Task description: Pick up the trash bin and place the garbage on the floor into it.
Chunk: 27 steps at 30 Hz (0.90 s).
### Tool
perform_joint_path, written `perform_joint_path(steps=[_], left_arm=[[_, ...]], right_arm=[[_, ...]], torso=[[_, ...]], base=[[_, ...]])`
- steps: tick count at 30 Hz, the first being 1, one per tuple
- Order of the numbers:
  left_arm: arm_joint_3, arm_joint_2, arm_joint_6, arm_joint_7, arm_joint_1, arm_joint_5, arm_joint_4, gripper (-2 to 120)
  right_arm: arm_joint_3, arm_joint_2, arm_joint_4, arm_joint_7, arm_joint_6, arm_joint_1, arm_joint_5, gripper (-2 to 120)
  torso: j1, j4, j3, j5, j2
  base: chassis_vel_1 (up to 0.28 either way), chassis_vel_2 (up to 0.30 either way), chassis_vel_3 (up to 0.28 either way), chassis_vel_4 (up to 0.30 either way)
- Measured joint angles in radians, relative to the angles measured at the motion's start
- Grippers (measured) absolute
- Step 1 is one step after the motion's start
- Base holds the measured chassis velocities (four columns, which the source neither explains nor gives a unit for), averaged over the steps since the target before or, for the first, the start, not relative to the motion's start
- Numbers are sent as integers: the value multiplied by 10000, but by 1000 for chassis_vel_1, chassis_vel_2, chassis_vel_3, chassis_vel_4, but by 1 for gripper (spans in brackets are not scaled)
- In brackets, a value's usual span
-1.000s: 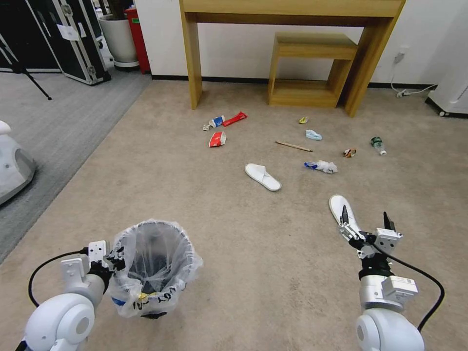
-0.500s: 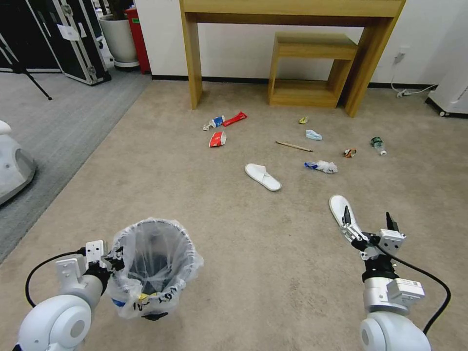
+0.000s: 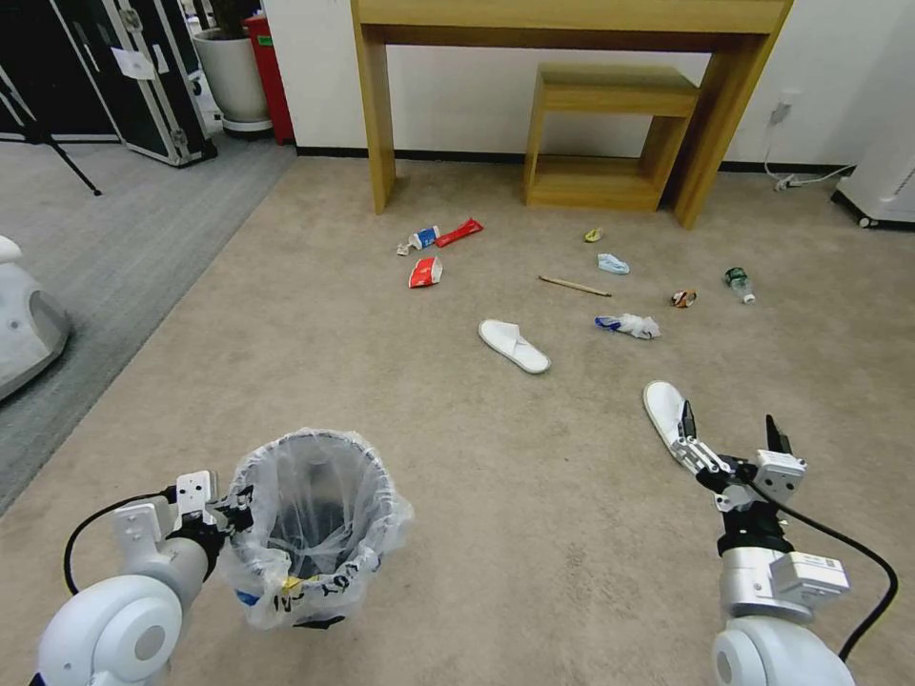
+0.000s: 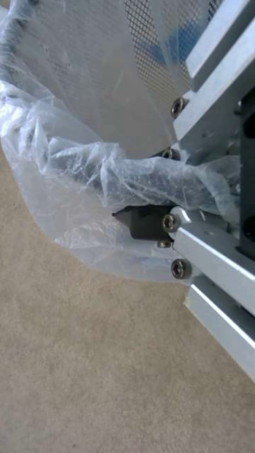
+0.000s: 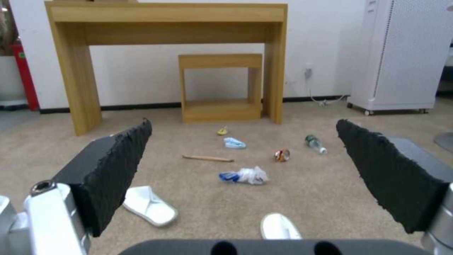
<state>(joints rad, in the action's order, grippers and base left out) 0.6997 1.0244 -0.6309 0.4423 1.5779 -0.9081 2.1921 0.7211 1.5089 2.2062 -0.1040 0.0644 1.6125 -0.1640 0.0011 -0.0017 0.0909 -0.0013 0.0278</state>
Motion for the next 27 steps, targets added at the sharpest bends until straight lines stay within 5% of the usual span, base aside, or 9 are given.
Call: perform_joint_path(steps=[27], left_arm=[[-93, -67, 137, -141, -262, 119, -494, 1]], right_arm=[[135, 59, -188, 606, 104, -132, 87, 100]], torso=[[-1, 0, -1, 1, 0]], base=[[-17, 19, 16, -17]])
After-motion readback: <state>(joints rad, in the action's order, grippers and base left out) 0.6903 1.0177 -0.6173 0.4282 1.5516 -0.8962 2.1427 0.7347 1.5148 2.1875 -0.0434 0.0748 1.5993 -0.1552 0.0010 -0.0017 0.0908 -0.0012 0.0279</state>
